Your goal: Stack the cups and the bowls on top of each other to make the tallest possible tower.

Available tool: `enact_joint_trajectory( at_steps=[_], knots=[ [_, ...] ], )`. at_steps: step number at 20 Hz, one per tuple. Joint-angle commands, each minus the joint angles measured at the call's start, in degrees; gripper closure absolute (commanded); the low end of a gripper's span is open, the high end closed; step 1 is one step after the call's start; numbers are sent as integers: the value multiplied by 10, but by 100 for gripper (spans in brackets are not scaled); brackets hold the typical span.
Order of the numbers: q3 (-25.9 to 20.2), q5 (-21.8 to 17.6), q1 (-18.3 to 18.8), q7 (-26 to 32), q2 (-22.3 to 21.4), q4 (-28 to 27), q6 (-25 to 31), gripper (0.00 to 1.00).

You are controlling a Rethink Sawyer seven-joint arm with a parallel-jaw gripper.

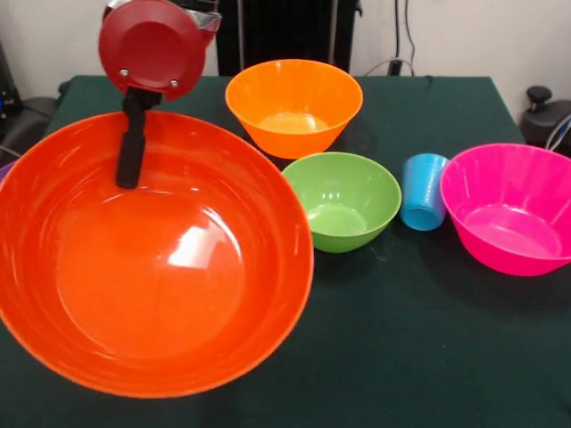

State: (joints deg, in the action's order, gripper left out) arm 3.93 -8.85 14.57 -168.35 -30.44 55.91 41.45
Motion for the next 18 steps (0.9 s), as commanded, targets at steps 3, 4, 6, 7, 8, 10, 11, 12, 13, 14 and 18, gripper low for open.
enact_joint_trajectory(
  at_steps=[3, 4, 6, 7, 8, 10, 11, 12, 13, 14, 18],
  knots=[
    [-16, -7, -18, 36, -52, 110, -12, 100],
    [-17, -6, -20, 33, -58, 122, -16, 100],
    [-15, -7, -23, 27, -67, 141, -28, 100],
    [-14, -9, -25, 23, -71, 151, -36, 100],
    [-13, -9, -26, 19, -77, 163, -43, 100],
    [-13, -9, -29, 12, -84, 179, -55, 100],
    [-12, -9, -30, 9, -88, 188, -61, 100],
    [-12, -9, -32, 6, -91, 196, -66, 100],
    [-12, -10, -33, 6, -94, 201, -69, 100],
    [-13, -9, -34, 6, -98, 208, -71, 100],
    [-9, -9, -41, -1, -102, 224, -81, 100]
  ],
)
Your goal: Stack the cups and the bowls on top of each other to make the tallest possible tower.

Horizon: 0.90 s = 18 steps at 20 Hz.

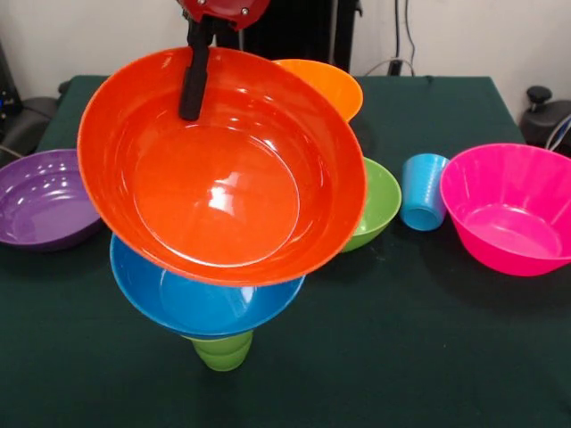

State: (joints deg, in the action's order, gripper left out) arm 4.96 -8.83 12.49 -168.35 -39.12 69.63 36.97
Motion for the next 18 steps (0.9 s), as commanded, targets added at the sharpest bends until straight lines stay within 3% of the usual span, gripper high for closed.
enact_joint_trajectory(
  at_steps=[1, 6, 18],
  knots=[
    [-17, -12, -22, -4, -12, 87, -43, 100],
    [-10, -21, -29, -19, 19, 100, -104, 100],
    [9, -12, -41, -21, 16, 159, -154, 100]
  ],
)
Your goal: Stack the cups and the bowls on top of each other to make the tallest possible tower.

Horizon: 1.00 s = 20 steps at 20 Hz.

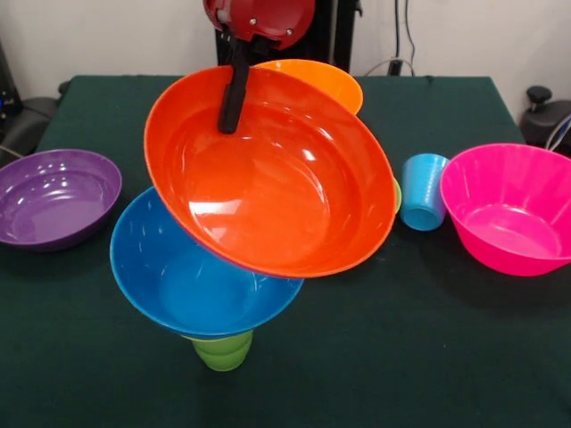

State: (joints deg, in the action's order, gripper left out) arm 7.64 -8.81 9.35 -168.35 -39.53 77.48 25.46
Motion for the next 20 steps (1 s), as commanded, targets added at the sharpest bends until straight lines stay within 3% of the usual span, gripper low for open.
enact_joint_trajectory(
  at_steps=[1, 12, 20],
  knots=[
    [-19, -12, -9, -21, 18, 85, -43, 100],
    [-44, -23, 35, 9, -16, 169, -115, 100],
    [-59, -24, 57, 26, -24, 178, -121, 100]
  ],
)
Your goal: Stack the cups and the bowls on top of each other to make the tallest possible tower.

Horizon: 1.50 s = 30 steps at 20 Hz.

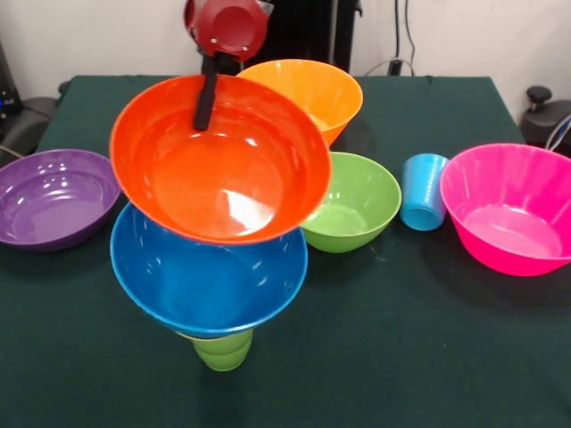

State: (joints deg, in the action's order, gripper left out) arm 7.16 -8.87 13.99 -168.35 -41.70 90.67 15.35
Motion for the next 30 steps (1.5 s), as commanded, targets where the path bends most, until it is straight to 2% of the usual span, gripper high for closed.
enact_joint_trajectory(
  at_steps=[1, 13, 24, 30],
  knots=[
    [-54, -22, 11, 27, -3, 43, -17, 100],
    [-60, -23, 21, 32, 8, 20, -16, 100],
    [-56, -9, 18, 32, 26, -39, 13, 100],
    [-68, -9, 32, 40, 34, -54, 13, 100]
  ],
)
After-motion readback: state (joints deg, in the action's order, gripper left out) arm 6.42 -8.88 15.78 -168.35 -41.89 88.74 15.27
